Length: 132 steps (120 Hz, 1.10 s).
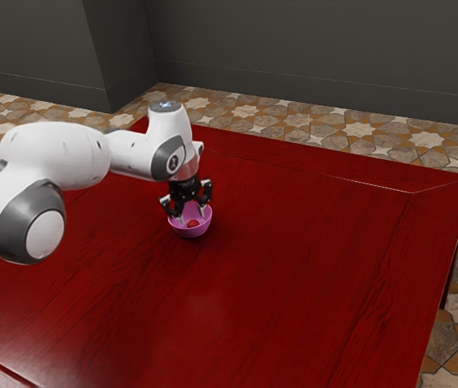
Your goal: Take strawberry from the bowl
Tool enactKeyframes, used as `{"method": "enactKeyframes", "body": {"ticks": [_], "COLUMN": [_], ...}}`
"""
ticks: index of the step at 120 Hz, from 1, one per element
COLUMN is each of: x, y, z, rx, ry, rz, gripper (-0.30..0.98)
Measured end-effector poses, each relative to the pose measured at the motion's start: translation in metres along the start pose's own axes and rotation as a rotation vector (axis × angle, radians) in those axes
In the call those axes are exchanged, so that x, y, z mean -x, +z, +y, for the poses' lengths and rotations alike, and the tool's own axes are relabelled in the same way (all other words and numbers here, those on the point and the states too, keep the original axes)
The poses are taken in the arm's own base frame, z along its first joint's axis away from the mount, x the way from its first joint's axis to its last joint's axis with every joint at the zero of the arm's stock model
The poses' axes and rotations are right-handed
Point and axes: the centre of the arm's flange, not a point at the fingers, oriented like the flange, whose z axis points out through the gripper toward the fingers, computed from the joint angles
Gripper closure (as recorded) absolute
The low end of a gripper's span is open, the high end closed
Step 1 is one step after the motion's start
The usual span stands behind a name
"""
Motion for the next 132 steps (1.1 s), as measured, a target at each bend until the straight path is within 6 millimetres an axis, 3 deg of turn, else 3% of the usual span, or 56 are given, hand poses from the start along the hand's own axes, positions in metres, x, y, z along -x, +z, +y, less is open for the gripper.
{"method": "enactKeyframes", "body": {"ticks": [81, 132], "x": [0.000, 0.003], "y": [0.023, 0.019], "z": [0.002, 0.003], "rx": [0.021, 0.041], "ry": [0.016, -0.001], "rz": [0.019, 0.011], "gripper": [0.37, 0.64]}}
